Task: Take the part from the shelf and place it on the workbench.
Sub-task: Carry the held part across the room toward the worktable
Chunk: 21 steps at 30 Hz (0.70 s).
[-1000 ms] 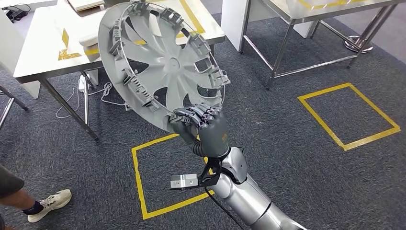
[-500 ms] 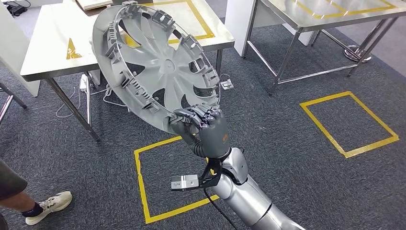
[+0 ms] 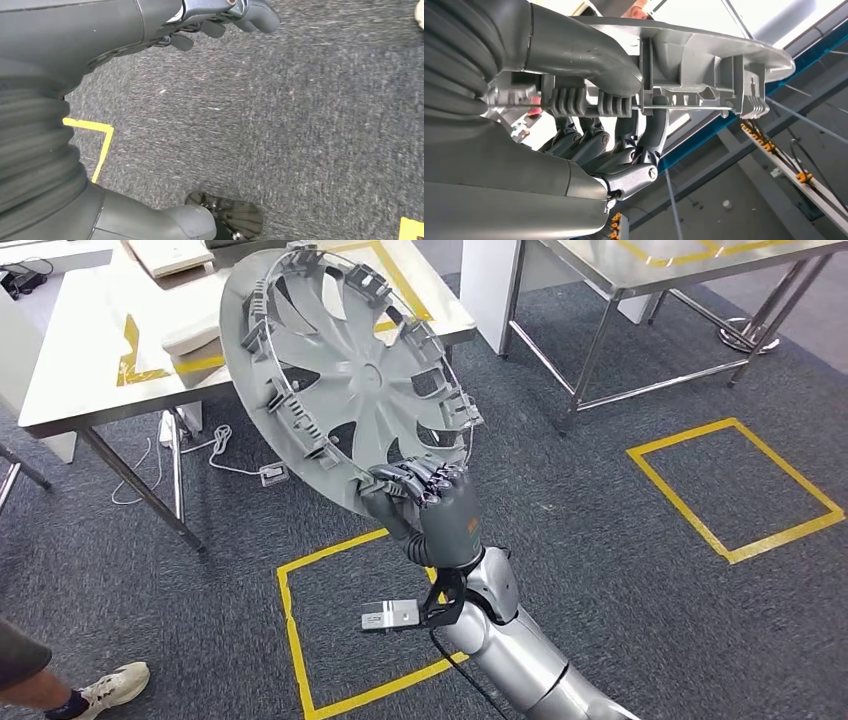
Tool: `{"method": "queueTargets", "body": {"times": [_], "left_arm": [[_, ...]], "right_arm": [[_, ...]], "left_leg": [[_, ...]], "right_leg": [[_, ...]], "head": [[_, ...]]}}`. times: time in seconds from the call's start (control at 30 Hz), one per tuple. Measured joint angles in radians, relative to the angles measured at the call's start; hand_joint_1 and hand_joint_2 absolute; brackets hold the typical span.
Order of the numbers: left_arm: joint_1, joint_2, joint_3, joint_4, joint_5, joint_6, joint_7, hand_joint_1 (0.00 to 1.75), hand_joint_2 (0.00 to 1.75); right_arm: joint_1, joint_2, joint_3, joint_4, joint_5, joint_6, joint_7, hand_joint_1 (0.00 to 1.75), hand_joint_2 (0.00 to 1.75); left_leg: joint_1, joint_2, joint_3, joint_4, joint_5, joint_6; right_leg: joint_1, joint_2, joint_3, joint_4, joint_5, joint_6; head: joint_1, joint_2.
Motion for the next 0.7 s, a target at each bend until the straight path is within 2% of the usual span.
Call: {"method": "queueTargets", "body": {"times": [0.03, 0.07, 0.1, 0.17, 0.2, 0.23, 0.27, 0.33, 0.4, 0.43, 0.5, 0.53, 0.57, 0.6, 0.63, 0.67, 0.7], "left_arm": [[0.001, 0.000, 0.000, 0.000, 0.000, 0.000, 0.000, 0.00, 1.75], [0.002, 0.000, 0.000, 0.000, 0.000, 0.000, 0.001, 0.00, 1.75], [0.003, 0.000, 0.000, 0.000, 0.000, 0.000, 0.002, 0.00, 1.75], [0.004, 0.001, 0.000, 0.000, 0.000, 0.000, 0.003, 0.00, 1.75], [0.004, 0.001, 0.000, 0.000, 0.000, 0.000, 0.004, 0.00, 1.75], [0.003, 0.001, 0.000, 0.001, 0.000, -0.001, 0.004, 0.00, 1.75], [0.002, 0.000, 0.000, 0.001, 0.000, -0.001, 0.005, 0.00, 1.75], [0.000, 0.000, 0.000, 0.002, 0.001, -0.001, 0.007, 0.00, 1.75], [0.000, 0.000, 0.000, 0.001, 0.002, -0.001, 0.008, 0.00, 1.75], [0.000, 0.000, 0.000, 0.001, 0.002, -0.001, 0.009, 0.00, 1.75], [0.001, 0.000, 0.000, 0.001, 0.002, -0.001, 0.010, 0.00, 1.75], [0.002, 0.000, 0.000, 0.001, 0.002, -0.002, 0.011, 0.00, 1.75], [0.003, 0.000, 0.000, 0.001, 0.002, -0.002, 0.011, 0.00, 1.75], [0.003, 0.000, 0.000, 0.001, 0.002, -0.002, 0.012, 0.00, 1.75], [0.003, 0.000, 0.000, 0.001, 0.002, -0.002, 0.012, 0.00, 1.75], [0.003, -0.001, 0.000, 0.001, 0.002, -0.002, 0.012, 0.00, 1.75], [0.003, -0.002, 0.000, 0.001, 0.003, -0.002, 0.011, 0.00, 1.75]], "right_arm": [[0.000, 0.000, 0.000, 0.000, 0.000, 0.000, 0.000, 1.75, 1.75], [0.000, 0.000, 0.000, 0.000, 0.000, 0.000, -0.001, 1.75, 1.75], [0.000, 0.000, 0.000, 0.000, 0.000, 0.000, -0.001, 1.75, 1.75], [0.000, 0.000, 0.000, 0.000, -0.002, 0.000, -0.003, 1.75, 1.75], [-0.001, 0.000, 0.000, 0.000, -0.002, 0.000, -0.005, 1.75, 1.75], [-0.002, 0.000, 0.000, 0.000, -0.002, 0.000, -0.007, 1.75, 1.75], [-0.003, 0.000, 0.000, 0.000, -0.002, 0.000, -0.009, 1.75, 1.75], [-0.004, 0.000, 0.000, 0.000, -0.002, -0.001, -0.013, 1.75, 1.75], [-0.005, 0.000, -0.001, 0.000, -0.002, -0.001, -0.016, 1.75, 1.75], [-0.006, 0.000, -0.001, 0.000, -0.002, -0.001, -0.017, 1.75, 1.75], [-0.008, 0.000, -0.001, 0.000, -0.001, -0.001, -0.019, 1.75, 1.75], [-0.007, 0.000, -0.001, 0.000, 0.000, -0.001, -0.020, 1.75, 1.75], [-0.006, -0.001, -0.001, 0.000, 0.000, -0.001, -0.019, 1.75, 1.75], [-0.005, -0.001, -0.001, 0.000, 0.000, -0.001, -0.019, 1.75, 1.75], [-0.005, -0.002, -0.001, 0.000, 0.000, -0.001, -0.018, 1.75, 1.75], [-0.005, -0.002, -0.001, 0.000, 0.000, -0.001, -0.018, 1.75, 1.75], [-0.005, -0.002, -0.001, 0.000, -0.001, 0.000, -0.020, 1.75, 1.75]], "left_leg": [[0.002, 0.000, -0.036, 0.057, -0.013, -0.003], [0.004, 0.000, -0.059, 0.084, -0.007, -0.005], [0.006, -0.001, -0.061, 0.070, 0.020, -0.007], [0.011, -0.017, -0.017, -0.053, 0.107, -0.008], [0.012, -0.034, 0.010, -0.119, 0.135, -0.008], [0.013, -0.049, 0.030, -0.163, 0.146, -0.006], [0.013, -0.060, 0.039, -0.182, 0.142, -0.003], [0.011, -0.058, 0.045, -0.188, 0.134, 0.011], [0.013, -0.049, 0.053, -0.194, 0.132, 0.027], [0.014, -0.044, 0.058, -0.197, 0.131, 0.034], [0.012, -0.033, 0.064, -0.198, 0.123, 0.043], [0.011, -0.028, 0.068, -0.198, 0.119, 0.045], [0.010, -0.025, 0.073, -0.198, 0.114, 0.046], [0.009, -0.023, 0.079, -0.198, 0.109, 0.045], [0.008, -0.022, 0.088, -0.198, 0.103, 0.044], [0.008, -0.021, 0.097, -0.198, 0.097, 0.042], [0.006, -0.020, 0.103, -0.198, 0.090, 0.038]], "right_leg": [[0.000, 0.007, 0.004, 0.000, -0.003, -0.001], [-0.001, 0.015, 0.008, 0.000, -0.007, 0.000], [-0.002, 0.025, 0.015, 0.001, -0.012, 0.002], [-0.006, 0.044, 0.030, 0.004, -0.024, 0.011], [-0.006, 0.053, 0.034, 0.008, -0.031, 0.017], [-0.007, 0.060, 0.035, 0.010, -0.035, 0.023], [-0.007, 0.066, 0.033, 0.010, -0.038, 0.030], [-0.010, 0.078, 0.031, 0.005, -0.039, 0.044], [-0.011, 0.057, 0.023, 0.024, -0.049, 0.055], [-0.010, 0.038, 0.005, 0.060, -0.065, 0.059], [-0.007, 0.002, -0.068, 0.191, -0.116, 0.063], [-0.007, -0.004, -0.110, 0.256, -0.134, 0.064], [-0.007, -0.006, -0.139, 0.294, -0.135, 0.063], [-0.006, -0.007, -0.148, 0.293, -0.115, 0.062], [-0.006, -0.007, -0.134, 0.249, -0.076, 0.059], [-0.005, -0.008, -0.104, 0.174, -0.029, 0.054], [-0.001, -0.010, -0.072, 0.102, 0.003, 0.048]], "head": [[0.000, 0.000], [0.000, 0.000], [0.000, 0.000], [0.000, 0.000], [-0.002, 0.000], [-0.003, 0.000], [-0.004, 0.000], [-0.003, 0.000], [-0.001, 0.000], [0.001, 0.000], [0.004, 0.000], [0.005, 0.000], [0.005, 0.000], [0.005, 0.000], [0.005, 0.000], [0.006, 0.000], [0.005, 0.000]]}}
